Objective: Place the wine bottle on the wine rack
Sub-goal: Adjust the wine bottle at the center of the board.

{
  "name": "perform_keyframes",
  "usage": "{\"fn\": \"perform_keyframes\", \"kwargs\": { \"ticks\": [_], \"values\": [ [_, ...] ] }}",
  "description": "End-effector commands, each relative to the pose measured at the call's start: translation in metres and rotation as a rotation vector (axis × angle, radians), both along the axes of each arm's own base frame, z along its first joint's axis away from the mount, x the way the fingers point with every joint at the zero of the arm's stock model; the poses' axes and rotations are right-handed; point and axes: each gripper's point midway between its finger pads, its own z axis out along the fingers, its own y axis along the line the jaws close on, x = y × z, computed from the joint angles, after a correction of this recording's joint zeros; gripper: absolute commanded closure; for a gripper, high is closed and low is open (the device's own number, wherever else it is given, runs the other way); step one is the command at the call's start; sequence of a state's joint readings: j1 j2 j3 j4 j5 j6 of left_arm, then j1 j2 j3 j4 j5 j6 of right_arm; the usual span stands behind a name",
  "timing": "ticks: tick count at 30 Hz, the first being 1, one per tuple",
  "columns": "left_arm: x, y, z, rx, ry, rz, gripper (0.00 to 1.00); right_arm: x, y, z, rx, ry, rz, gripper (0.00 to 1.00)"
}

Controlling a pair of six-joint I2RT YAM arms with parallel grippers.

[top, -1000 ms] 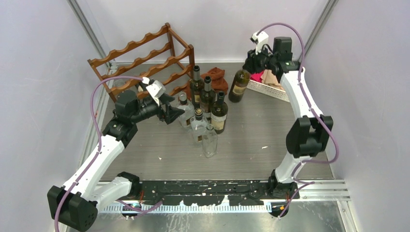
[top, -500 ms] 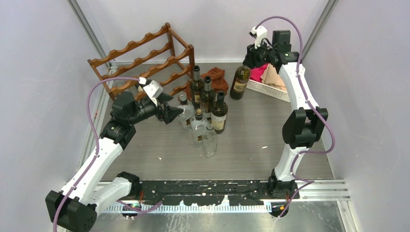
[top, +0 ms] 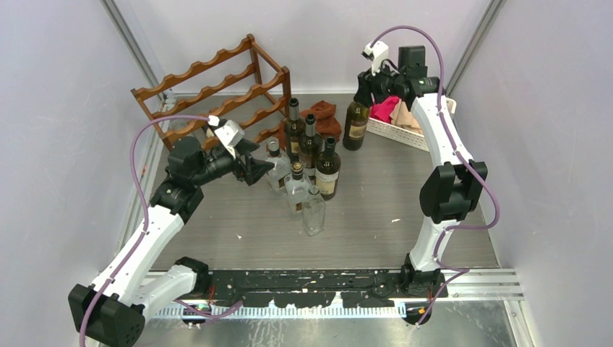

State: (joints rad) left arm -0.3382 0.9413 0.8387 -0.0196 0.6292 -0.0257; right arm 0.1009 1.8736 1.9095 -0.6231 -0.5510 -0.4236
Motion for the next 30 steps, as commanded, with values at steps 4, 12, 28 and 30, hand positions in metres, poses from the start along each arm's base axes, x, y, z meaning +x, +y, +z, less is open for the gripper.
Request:
{"fn": "perform_keyframes", "kwargs": {
  "ticks": [4,12,28,30],
  "values": [
    [0.004,-0.001,0.030,-0.049,-0.036,0.006,0.27,-0.038,-0.007,0.088,0.012,-0.191,0.005,0.21],
    [0.014,0.000,0.030,-0.038,-0.050,0.030,0.27,-0.132,0.014,0.111,0.062,-0.222,0.254,0.04],
    [0.052,-0.013,0.016,0.016,-0.077,-0.057,0.32,-0.180,0.067,0.042,0.144,-0.219,0.567,0.00],
    [0.053,-0.015,0.016,0.011,-0.080,-0.064,0.32,-0.176,0.076,0.039,0.157,-0.224,0.578,0.01]
  ]
}}
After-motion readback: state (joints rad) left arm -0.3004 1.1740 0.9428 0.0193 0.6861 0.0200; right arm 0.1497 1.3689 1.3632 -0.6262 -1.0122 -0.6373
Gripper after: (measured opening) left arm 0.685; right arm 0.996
